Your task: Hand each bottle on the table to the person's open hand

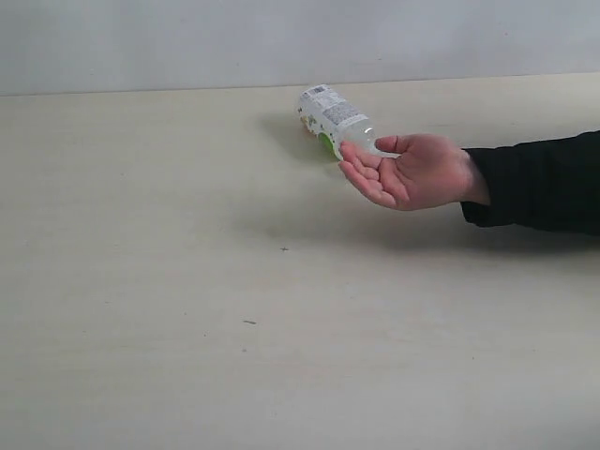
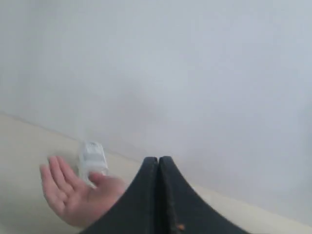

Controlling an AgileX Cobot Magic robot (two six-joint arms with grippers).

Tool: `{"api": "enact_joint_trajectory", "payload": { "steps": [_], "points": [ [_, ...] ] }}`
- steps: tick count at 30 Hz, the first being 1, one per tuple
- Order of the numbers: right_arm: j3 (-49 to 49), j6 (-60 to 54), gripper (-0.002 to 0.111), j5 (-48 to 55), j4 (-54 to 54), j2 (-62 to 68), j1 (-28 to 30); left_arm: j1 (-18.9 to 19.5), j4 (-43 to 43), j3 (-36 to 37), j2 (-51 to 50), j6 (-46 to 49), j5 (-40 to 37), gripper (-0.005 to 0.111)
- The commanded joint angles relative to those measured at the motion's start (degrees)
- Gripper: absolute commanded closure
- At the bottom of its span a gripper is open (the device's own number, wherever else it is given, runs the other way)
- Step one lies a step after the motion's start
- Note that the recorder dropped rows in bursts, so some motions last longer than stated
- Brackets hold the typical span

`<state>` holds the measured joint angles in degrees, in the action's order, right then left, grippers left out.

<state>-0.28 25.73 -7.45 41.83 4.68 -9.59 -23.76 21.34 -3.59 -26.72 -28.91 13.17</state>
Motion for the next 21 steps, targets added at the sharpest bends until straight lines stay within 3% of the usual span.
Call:
{"api": "enact_joint_trajectory", "payload": {
  "steps": [1, 6, 9, 13, 17, 21],
  "points": [
    [0.28, 1.37, 0.108, -16.36, -1.45, 0.22, 0.29, 0.77, -0.54, 0.99, 0.96, 0.19, -0.93, 0.107],
    [0.28, 0.35, 0.108, -34.05, -9.5, 0.22, 0.29, 0.77, -0.54, 0.99, 0.96, 0.19, -0.93, 0.107],
    [-0.85, -1.69, 0.108, -36.26, -23.33, 0.22, 0.29, 0.77, -0.54, 0.99, 0.96, 0.19, -0.93, 0.107],
    [-8.11, -13.56, 0.108, -35.82, -45.78, 3.54, 0.29, 0.77, -0.54, 0.99, 0.96, 0.19, -0.93, 0.107],
    [-20.01, -24.09, 0.108, -35.95, -57.82, 18.13, 0.29, 0.77, -0.54, 0.99, 0.96, 0.19, -0.93, 0.107],
    [-37.01, -26.38, 0.108, -34.27, -58.18, 40.83, 0.29, 0.77, -0.54, 0.99, 0.96, 0.19, -0.93, 0.107]
  ]
}}
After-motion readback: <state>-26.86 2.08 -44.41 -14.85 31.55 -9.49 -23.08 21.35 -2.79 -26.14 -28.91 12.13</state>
